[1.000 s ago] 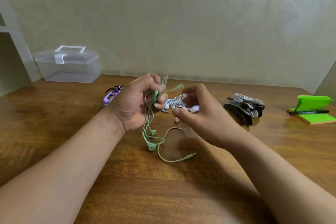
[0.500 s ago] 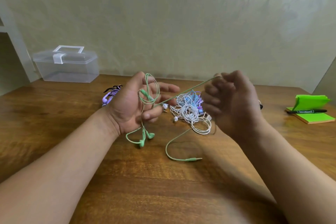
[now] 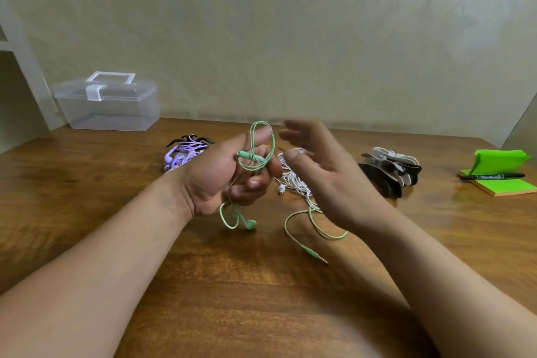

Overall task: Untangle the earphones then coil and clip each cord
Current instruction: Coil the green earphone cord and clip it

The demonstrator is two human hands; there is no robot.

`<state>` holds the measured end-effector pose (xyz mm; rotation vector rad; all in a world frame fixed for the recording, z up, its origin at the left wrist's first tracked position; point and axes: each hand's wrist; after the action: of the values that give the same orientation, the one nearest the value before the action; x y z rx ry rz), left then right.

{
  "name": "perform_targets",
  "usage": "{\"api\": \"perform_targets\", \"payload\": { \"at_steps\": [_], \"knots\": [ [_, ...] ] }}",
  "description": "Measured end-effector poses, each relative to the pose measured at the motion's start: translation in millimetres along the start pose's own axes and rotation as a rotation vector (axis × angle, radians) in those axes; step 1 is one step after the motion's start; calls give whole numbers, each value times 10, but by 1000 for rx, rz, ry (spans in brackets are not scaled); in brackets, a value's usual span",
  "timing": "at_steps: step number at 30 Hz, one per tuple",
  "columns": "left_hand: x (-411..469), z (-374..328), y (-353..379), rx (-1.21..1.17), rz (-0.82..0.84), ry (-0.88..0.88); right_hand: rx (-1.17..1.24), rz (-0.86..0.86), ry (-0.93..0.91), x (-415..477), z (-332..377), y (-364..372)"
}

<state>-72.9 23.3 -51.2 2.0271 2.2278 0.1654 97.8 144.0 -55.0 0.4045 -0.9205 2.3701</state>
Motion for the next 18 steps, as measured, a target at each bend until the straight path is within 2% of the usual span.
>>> {"api": "perform_targets", "payload": {
  "at_steps": [2,4,8,11,13,18],
  "knots": [
    [0,7,4,29,45,-51,85,128,19,-4,-1,65],
    [12,15,8,76,67,-89,63,140,40,-5,-10,90],
    [16,29,-38,-49,74,-46,-105,-127,116,71,-35,-44],
    [-5,9,-96,-122,103,71,-80,-344,197,129,-91,-186],
    [-17,6,-65,-149,132,124,-46,-381,244,135,-114,-216],
    [97,93,138,199,-167,184,4,-381,259,126,-124,-199]
  ]
}}
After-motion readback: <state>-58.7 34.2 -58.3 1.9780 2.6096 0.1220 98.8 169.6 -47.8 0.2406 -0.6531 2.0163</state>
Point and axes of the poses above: each hand's wrist, its own x-axis towards the middle knuckle, its own y-axis out of the palm, z = x × y, and after that the axes turned 2 degrees about -x, right-handed
